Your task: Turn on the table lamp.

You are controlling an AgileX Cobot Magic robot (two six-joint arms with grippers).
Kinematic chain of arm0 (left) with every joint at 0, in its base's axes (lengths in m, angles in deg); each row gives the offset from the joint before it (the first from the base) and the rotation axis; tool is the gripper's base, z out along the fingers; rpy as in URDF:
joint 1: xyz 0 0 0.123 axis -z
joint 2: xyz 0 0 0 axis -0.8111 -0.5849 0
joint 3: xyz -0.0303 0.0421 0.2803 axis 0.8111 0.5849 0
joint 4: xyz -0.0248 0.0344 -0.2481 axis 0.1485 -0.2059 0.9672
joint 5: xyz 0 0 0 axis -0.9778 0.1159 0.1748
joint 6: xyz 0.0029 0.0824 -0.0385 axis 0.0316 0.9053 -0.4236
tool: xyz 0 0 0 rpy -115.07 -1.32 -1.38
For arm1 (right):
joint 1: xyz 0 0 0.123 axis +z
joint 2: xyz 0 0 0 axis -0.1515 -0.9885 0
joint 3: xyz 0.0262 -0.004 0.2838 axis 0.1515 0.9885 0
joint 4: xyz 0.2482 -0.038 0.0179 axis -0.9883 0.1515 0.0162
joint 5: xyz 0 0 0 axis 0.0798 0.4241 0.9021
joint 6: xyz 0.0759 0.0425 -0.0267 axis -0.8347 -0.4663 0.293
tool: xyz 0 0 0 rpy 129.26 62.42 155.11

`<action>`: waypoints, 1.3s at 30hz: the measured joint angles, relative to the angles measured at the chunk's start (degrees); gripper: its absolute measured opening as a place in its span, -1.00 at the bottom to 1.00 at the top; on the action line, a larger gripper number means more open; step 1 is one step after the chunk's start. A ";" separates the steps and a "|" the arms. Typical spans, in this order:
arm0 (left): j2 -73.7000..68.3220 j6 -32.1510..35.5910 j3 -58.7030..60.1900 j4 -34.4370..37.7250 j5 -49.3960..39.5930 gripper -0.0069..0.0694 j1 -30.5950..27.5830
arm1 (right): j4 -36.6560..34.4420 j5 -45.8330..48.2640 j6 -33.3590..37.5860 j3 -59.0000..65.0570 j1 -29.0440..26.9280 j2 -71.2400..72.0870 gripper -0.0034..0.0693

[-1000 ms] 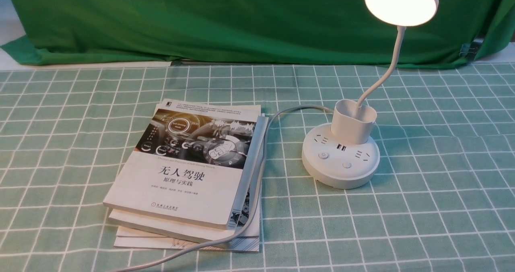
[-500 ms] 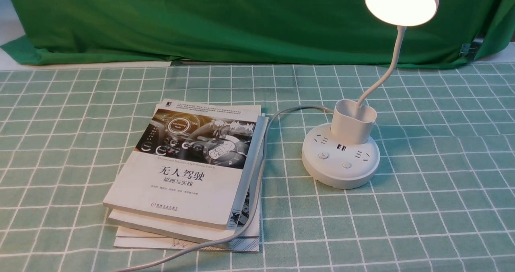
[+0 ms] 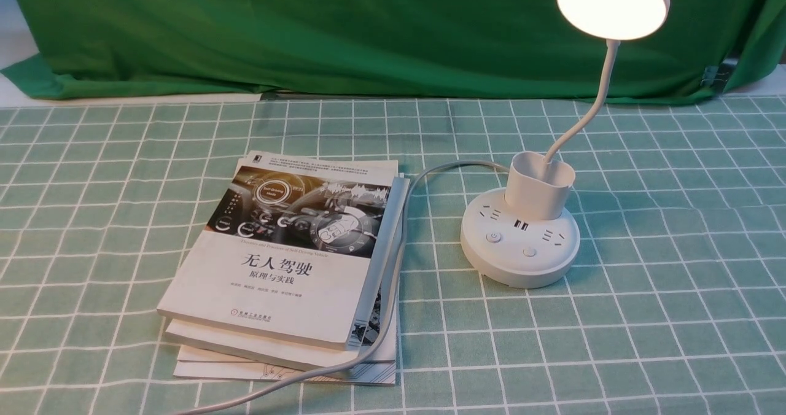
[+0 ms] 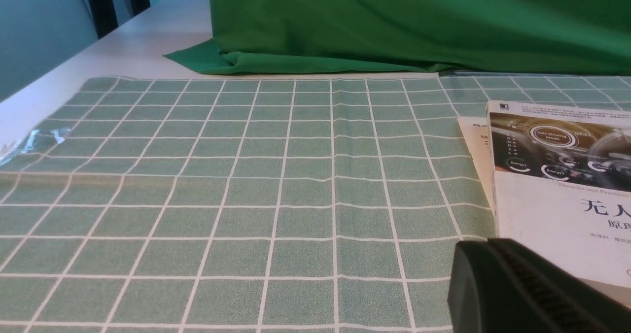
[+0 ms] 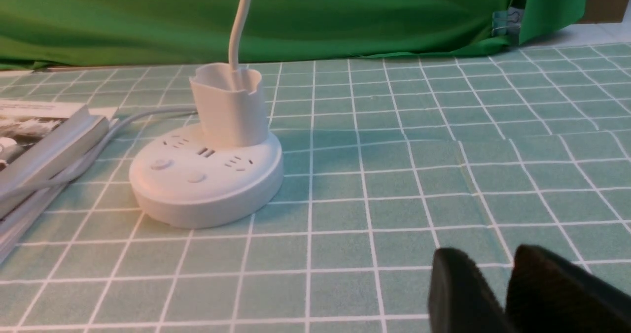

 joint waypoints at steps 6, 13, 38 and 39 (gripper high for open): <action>0.00 0.00 0.00 0.00 0.00 -0.76 0.00 | 0.00 0.02 0.00 0.00 0.00 0.00 -0.30; 0.00 0.00 0.00 0.00 0.00 -0.76 0.00 | 0.00 0.08 0.00 0.00 0.00 0.00 -0.26; 0.00 0.00 0.00 0.00 0.00 -0.76 0.00 | 0.00 0.08 0.00 0.00 0.00 0.00 -0.26; 0.00 0.00 0.00 0.00 0.00 -0.76 0.00 | 0.00 0.08 0.00 0.00 0.00 0.00 -0.26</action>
